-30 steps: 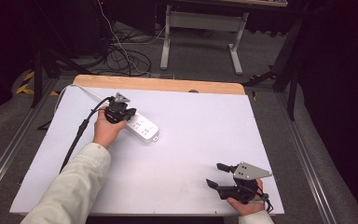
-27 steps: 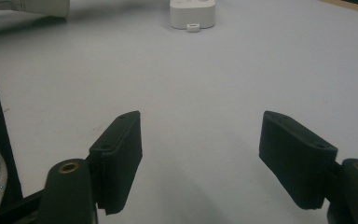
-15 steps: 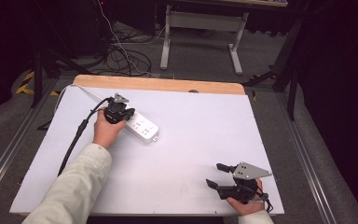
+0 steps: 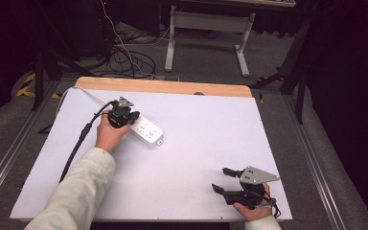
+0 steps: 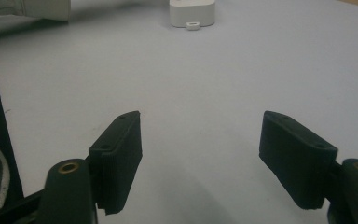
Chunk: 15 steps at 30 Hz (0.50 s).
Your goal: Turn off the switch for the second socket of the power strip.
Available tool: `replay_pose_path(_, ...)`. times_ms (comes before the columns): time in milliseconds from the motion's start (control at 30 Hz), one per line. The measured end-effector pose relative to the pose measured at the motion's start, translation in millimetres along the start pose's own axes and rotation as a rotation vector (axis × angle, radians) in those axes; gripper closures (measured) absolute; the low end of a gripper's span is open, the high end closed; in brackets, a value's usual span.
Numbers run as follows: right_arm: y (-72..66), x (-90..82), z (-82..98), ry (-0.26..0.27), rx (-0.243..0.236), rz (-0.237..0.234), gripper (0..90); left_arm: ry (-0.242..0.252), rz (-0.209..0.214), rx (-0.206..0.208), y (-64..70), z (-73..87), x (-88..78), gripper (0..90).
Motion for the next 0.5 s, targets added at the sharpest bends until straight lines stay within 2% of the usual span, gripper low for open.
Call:
replay_pose_path(267,-0.3,0.6,0.0,0.000,0.003,-0.007,30.8,-0.008,-0.020,0.020,0.8,-0.1,0.1,89.7)
replay_pose_path(367,-0.5,1.0,0.0,-0.001,0.002,-0.008,30.8,-0.025,-0.046,0.050,2.4,-0.1,-0.2,89.8)
replay_pose_path(400,-0.5,1.0,0.2,-0.002,0.000,-0.006,30.8,-0.023,-0.037,0.035,2.4,0.0,-0.2,89.8)
replay_pose_path(500,-0.5,1.0,0.2,-0.002,0.001,-0.007,30.8,-0.024,-0.033,0.030,1.8,-0.2,-0.3,89.8)
Point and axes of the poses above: each handheld gripper's, and its own axes: x roughly forward along the jaws, z roughly out of its underside, y roughly to its right, the point moved 9 cm from there along x, roughly forward along the jaws, and after that the axes turned 9 degrees about z, right-handed, at the moved point
